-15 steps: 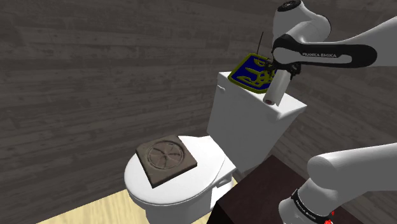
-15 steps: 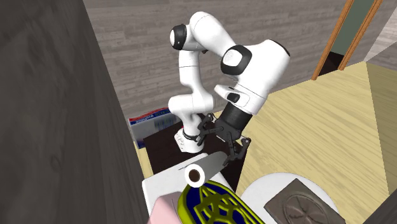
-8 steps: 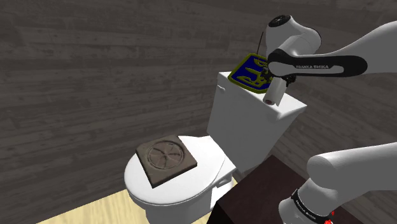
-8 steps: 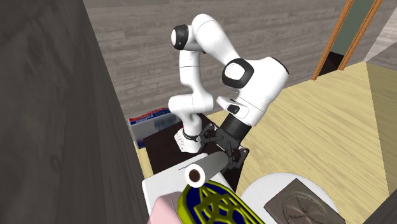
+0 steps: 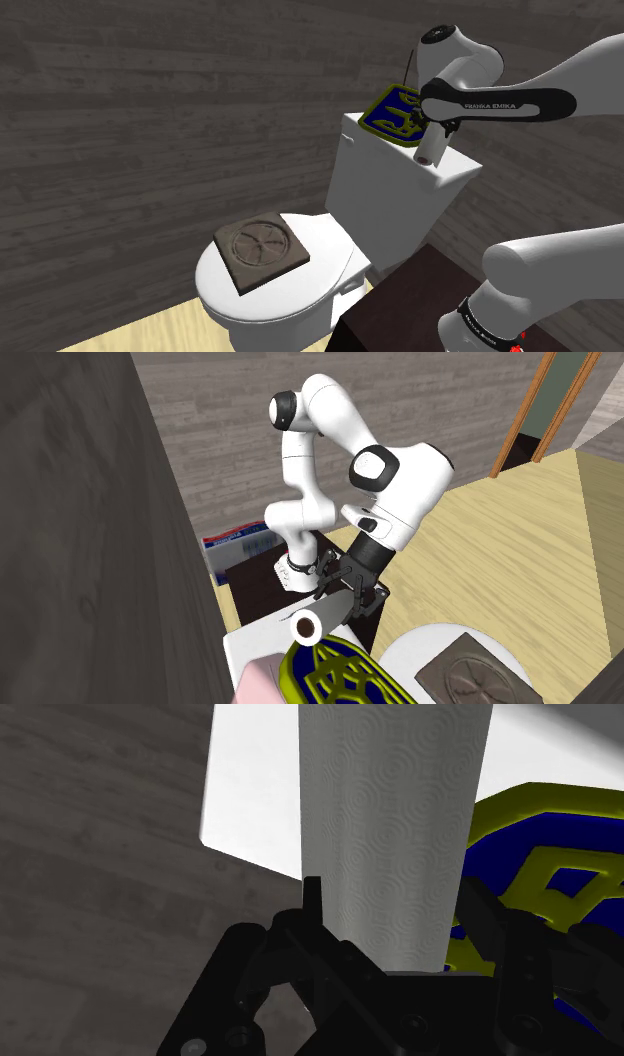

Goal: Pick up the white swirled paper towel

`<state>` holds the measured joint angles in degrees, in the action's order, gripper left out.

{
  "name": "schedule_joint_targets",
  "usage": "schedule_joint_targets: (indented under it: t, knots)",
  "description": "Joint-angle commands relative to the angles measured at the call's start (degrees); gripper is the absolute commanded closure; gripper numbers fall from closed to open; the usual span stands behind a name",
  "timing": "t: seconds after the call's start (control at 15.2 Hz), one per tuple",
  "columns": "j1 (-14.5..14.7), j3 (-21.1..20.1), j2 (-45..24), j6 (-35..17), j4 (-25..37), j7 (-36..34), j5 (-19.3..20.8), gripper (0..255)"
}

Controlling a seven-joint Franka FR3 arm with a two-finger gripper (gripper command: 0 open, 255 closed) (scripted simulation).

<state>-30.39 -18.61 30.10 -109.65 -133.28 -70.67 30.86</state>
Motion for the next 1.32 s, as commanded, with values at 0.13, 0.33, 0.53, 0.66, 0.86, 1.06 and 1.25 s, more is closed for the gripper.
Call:
schedule_joint_targets:
  t: [0.13, 0.33, 0.53, 0.66, 0.86, 1.06, 1.25]
  knots:
    - [0.0, 0.1, 0.0, -0.1, -0.2, 0.0, 0.0, 255]
    - [0.0, 0.2, 0.1, 1.7, 1.9, 1.3, -0.3, 255]
    - [-0.1, 0.3, 0.1, 3.5, 4.0, 2.5, -0.6, 255]
    - [-0.1, 0.3, 0.0, 4.7, 5.5, 3.3, -0.8, 255]
    - [-0.2, 0.4, -0.1, 6.5, 7.8, 4.5, -1.0, 255]
    - [-0.3, 0.4, -0.4, 8.3, 10.2, 5.6, -1.2, 255]
    - [-0.4, 0.4, -0.5, 9.0, 11.1, 6.0, -1.2, 255]
